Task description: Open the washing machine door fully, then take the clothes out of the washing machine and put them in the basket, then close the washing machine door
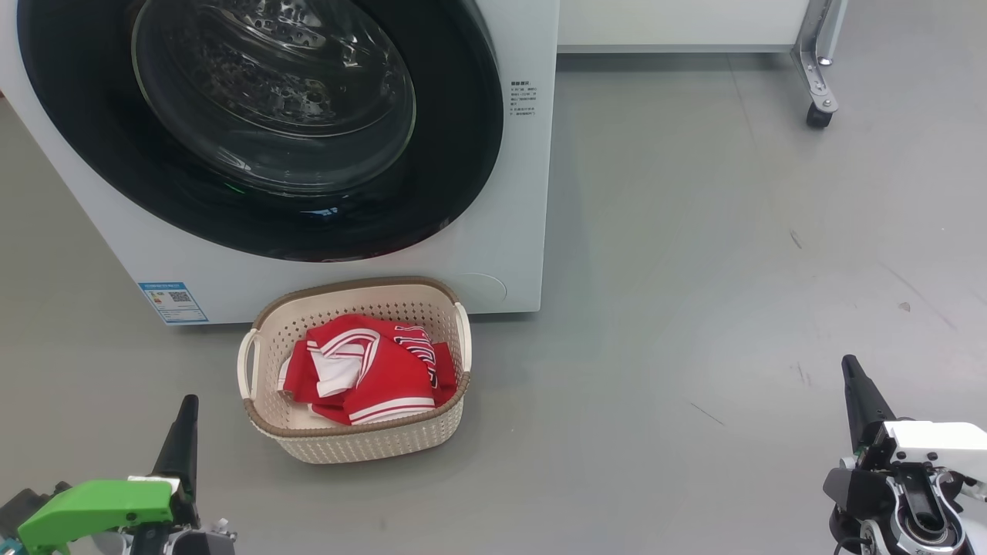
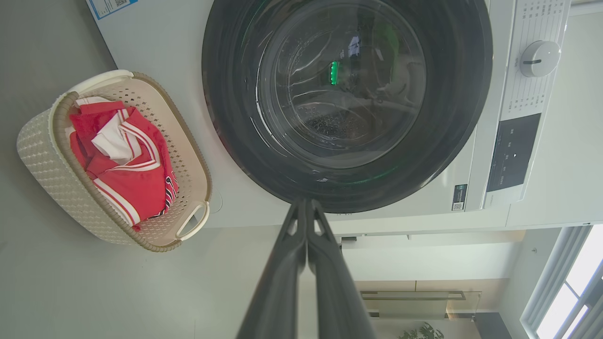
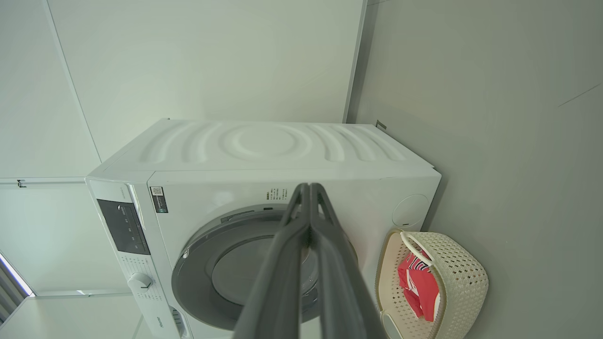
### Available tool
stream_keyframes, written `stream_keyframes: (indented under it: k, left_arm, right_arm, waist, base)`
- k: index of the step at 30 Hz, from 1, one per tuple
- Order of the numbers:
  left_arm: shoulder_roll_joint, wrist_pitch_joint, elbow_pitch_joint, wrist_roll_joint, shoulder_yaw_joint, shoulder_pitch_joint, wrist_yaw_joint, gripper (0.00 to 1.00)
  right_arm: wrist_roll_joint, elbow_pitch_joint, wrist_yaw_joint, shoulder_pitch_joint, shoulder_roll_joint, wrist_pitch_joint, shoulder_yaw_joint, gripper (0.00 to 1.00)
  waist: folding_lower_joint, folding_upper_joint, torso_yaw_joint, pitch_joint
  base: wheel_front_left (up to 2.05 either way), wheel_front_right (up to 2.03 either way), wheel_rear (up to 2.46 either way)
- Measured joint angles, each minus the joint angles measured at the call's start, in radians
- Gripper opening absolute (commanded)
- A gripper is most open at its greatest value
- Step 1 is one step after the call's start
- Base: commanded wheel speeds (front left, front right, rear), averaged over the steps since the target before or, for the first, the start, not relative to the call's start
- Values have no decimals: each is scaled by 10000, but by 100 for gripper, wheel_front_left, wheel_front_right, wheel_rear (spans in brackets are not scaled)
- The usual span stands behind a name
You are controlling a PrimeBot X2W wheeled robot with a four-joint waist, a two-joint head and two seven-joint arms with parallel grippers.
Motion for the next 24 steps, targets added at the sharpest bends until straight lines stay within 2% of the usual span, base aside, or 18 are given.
stream_keyframes:
  k: [24]
  left_arm:
    - [0,0,-10,0,13,0,0,0]
  right_arm:
    - [0,-2,0,0,6,0,-8,0]
  waist:
    - [0,0,0,1]
  base:
    - [0,0,0]
